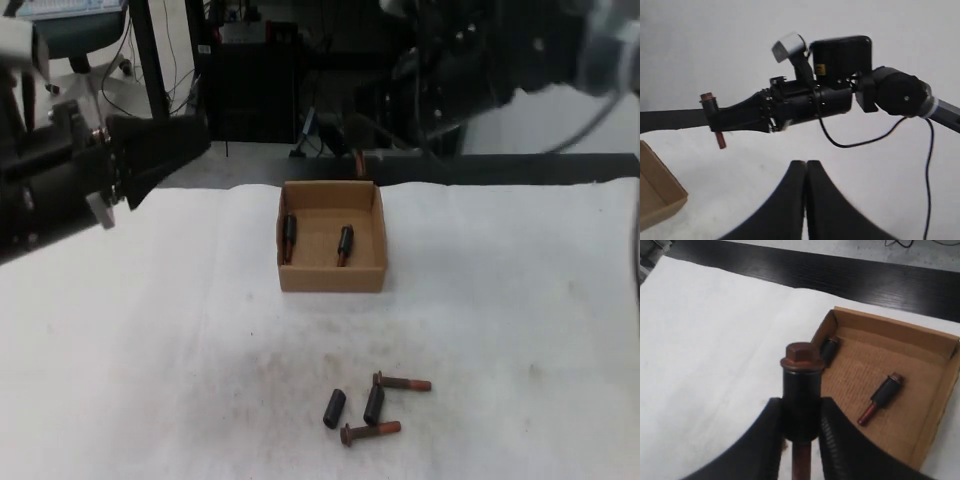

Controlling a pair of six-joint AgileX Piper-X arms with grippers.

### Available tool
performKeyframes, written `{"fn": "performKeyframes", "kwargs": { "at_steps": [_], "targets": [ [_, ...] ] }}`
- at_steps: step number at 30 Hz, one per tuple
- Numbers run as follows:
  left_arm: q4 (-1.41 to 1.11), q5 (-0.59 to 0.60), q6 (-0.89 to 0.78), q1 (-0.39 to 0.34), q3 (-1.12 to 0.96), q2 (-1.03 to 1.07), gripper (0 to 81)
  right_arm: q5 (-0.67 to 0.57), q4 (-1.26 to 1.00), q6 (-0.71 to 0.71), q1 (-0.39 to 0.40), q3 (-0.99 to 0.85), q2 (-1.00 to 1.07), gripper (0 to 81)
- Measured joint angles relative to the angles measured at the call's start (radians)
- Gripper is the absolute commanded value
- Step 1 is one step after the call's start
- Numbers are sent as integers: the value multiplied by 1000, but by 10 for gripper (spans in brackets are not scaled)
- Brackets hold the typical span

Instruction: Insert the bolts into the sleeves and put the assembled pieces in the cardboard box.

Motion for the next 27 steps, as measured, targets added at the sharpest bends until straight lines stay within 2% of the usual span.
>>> {"fn": "performKeyframes", "kwargs": {
  "at_steps": [2,8,20,27],
  "targets": [
    [11,0,-2,0,8,-18,3,2,74,0,1,-104,101,8],
    [31,0,-2,0,52,-112,3,30,151,0,1,-268,267,8],
    [38,0,-18,0,129,-154,3,50,156,0,1,-317,416,8],
    [50,0,-25,0,131,-154,3,106,120,0,1,-319,446,8]
  ]
}}
